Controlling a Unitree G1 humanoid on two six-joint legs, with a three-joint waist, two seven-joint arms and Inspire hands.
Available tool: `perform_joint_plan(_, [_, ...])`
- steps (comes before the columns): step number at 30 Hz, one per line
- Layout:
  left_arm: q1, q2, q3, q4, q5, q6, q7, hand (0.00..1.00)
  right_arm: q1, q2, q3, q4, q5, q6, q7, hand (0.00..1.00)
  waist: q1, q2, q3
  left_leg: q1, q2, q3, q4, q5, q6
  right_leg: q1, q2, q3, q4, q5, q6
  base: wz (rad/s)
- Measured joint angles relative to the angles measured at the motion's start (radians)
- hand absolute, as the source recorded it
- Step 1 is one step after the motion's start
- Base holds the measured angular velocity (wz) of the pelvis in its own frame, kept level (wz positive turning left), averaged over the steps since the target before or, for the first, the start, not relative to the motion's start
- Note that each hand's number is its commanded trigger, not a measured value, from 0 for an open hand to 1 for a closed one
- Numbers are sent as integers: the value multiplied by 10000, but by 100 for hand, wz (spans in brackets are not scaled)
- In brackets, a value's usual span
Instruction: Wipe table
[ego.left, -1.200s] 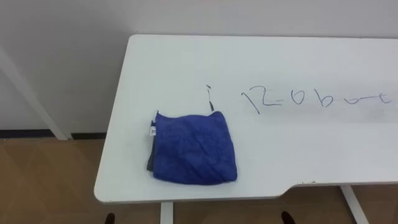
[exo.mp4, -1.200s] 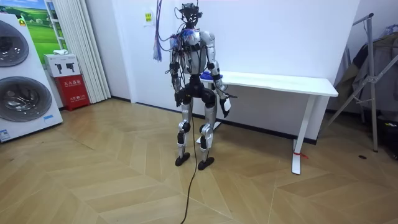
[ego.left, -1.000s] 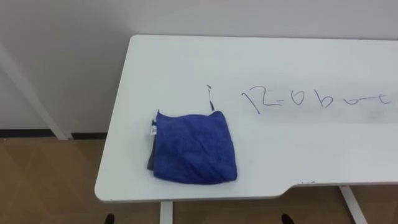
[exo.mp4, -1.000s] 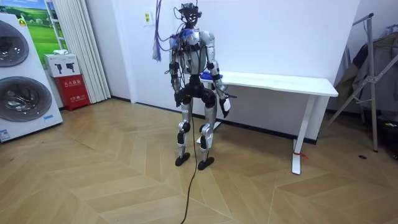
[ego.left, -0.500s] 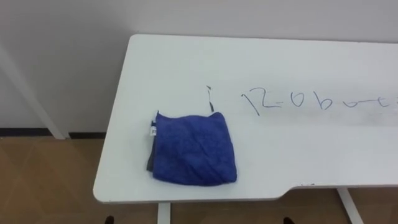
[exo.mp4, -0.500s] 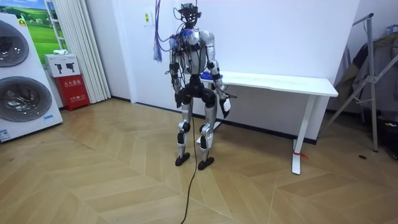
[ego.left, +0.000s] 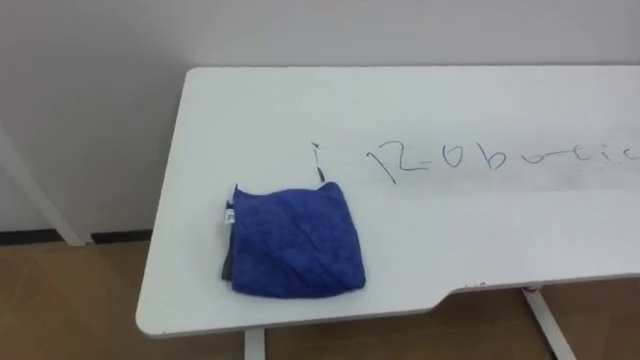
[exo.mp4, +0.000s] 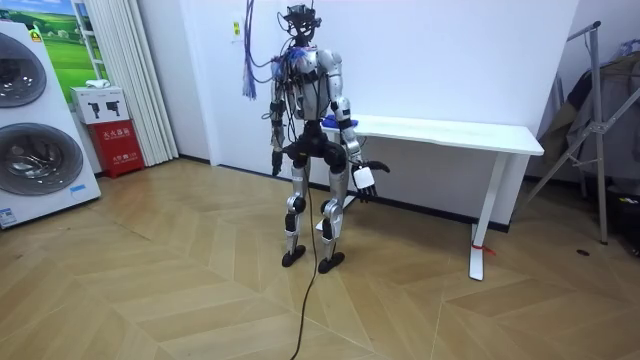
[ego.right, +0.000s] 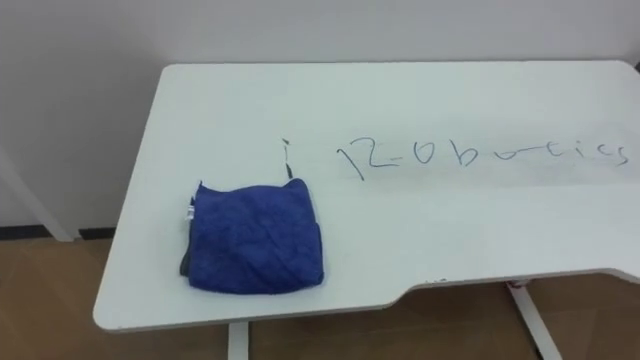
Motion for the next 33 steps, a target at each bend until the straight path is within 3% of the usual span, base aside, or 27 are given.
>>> perform_joint_plan(1, [-7,65,30,-52,76,24,0,0,-135,-182,-79,-61,-62,90,-259,0,23,-88,-32,-5,-3,69,-2,0,0,-56,9,74,28,0,0,-21])
perform_joint_plan(4, [18,200,23,-253,167,186,35,0,-837,-648,-347,-247,-698,156,-1037,0,-16,-126,-8,-19,-8,243,-2,1,1,-207,20,211,171,-7,-1,-17])
perform_joint_plan(8, [-55,248,-58,-462,176,220,122,0,-1249,-907,-409,-1788,-1642,82,-2119,0,4,-220,-14,-39,-2,368,-8,1,1,-283,41,319,171,-4,-2,-7])
perform_joint_plan(10, [-82,245,-395,-753,167,226,125,0,-1298,-914,-272,-3782,-2854,46,-2778,0,70,-215,-54,-196,-6,429,15,2,2,-527,36,396,332,-6,-2,-13])
perform_joint_plan(13, [-159,255,-876,-802,154,215,170,0,-1314,-911,386,-6255,-4809,-67,-3574,0,144,-176,-43,-240,-5,491,98,7,0,-645,52,480,363,0,-11,-11])
perform_joint_plan(17, [-209,240,-1278,-843,165,184,165,0,-1343,-907,1057,-8716,-7061,-654,-4289,0,317,-142,-33,-225,20,517,119,9,-5,-616,61,456,300,5,-16,-1])
perform_joint_plan(24, [-239,285,-1754,-1044,-50,173,157,0,-1454,-911,2000,-10386,-9869,-866,-4680,0,719,-172,-56,-372,19,356,119,10,-5,-643,9,219,264,7,-13,6])
perform_joint_plan(30, [-229,400,-2139,-1058,-40,29,108,0,-1855,-923,2786,-11736,-11382,-1034,-4680,0,962,-154,-44,-416,36,178,114,13,-11,-631,18,61,248,6,-14,6])
perform_joint_plan(33, [-165,453,-2158,-1056,-35,-20,-37,0,-2315,-1121,3094,-12211,-11793,-1192,-4678,0,998,-191,-45,-398,38,136,110,14,-12,-478,8,-53,101,8,-17,11])
